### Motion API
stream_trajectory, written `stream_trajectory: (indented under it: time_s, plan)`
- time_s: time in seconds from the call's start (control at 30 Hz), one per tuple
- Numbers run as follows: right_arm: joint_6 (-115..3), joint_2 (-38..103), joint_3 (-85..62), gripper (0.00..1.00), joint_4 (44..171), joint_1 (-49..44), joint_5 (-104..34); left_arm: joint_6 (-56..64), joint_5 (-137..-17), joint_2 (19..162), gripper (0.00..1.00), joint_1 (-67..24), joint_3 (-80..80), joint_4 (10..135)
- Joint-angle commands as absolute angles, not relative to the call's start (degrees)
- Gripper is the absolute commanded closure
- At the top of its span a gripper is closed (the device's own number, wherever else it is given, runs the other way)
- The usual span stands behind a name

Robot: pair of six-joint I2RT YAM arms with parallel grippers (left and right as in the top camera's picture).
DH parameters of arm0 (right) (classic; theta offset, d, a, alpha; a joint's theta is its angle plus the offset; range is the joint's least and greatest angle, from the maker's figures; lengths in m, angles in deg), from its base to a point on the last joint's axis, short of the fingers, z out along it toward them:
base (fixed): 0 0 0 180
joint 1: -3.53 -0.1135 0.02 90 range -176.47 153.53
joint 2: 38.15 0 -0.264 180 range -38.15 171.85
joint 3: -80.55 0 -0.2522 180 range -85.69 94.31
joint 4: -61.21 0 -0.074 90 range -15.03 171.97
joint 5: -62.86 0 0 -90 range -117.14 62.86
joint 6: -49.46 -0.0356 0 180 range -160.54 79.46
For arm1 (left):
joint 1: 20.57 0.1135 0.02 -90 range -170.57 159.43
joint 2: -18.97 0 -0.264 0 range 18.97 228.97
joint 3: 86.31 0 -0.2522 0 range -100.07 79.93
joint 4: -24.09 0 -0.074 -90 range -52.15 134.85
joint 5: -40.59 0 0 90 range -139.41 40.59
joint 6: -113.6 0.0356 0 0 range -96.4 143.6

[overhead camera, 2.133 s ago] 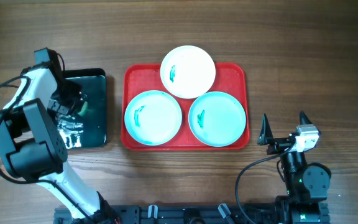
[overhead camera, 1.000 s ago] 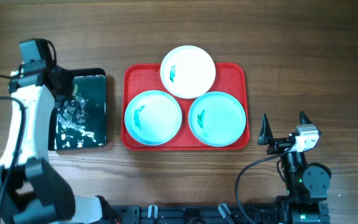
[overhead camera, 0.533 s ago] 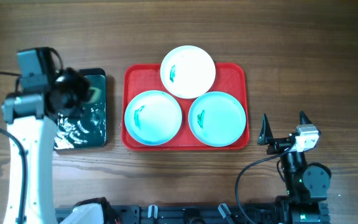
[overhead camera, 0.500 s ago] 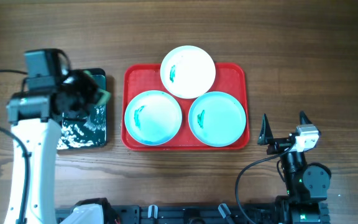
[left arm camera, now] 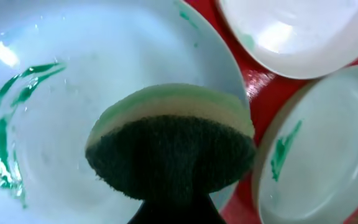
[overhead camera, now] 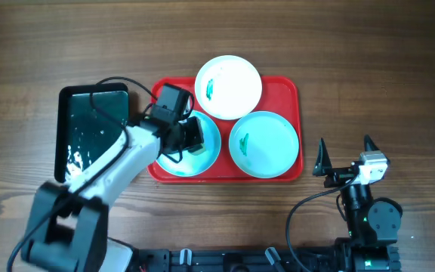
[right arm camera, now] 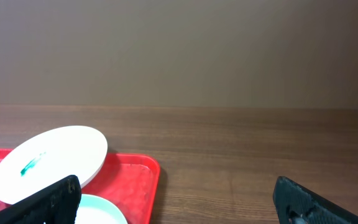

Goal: Clean dirty plates on tray and stack at the side
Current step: 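Carry the sponge with the left gripper onto the left light-blue plate, then reach the right gripper over and grip the left plate's rim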

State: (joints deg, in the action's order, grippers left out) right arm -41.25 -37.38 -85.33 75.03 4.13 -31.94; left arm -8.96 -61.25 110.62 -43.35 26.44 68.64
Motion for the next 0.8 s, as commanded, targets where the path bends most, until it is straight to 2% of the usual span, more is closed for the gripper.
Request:
stream_trajectory:
  time_s: [0.0,0.03,0.07,0.1,0.33,0.4,0.53,0.77]
  plan:
    - [-40.6,-37.7,-85.4,0.00,74.9,4.4,-31.2,-9.9,-60.0,114.7,0.88,-43.4,26.7,68.4]
    - [-40.6,-37.7,-85.4,0.00,74.9,4.4,-31.2,-9.9,-59.5,114.9,0.57,-43.4,26.7,68.7]
    - [-40.6,-37.7,-85.4,0.00,74.9,4.4,-31.2,-9.9,-58.1,114.7,0.39,-43.4,26.7,68.9]
    - [-40.6,-37.7,-85.4,0.00,74.9,4.4,-31.2,-9.9,-57.8,114.4,0.33,-43.3,26.7,68.9]
    - [-40.6,-37.7,-85.4,0.00,74.9,4.4,-31.2,-9.9,-57.9,104.2,0.25,-37.5,18.2,82.1]
    - [-40.6,-37.7,-85.4,0.00,74.9,4.4,-31.2,-9.9,-57.9,98.3,0.00,-35.0,17.4,84.6]
    - [-40.4,-37.7,-85.4,0.00,74.4,4.4,-29.4,-9.8,-57.8,93.1,0.00,-33.0,17.5,87.6]
    - [-40.8,-37.6,-85.4,0.00,74.8,4.4,-29.9,-9.8,-57.9,93.2,0.00,-33.0,17.5,89.6]
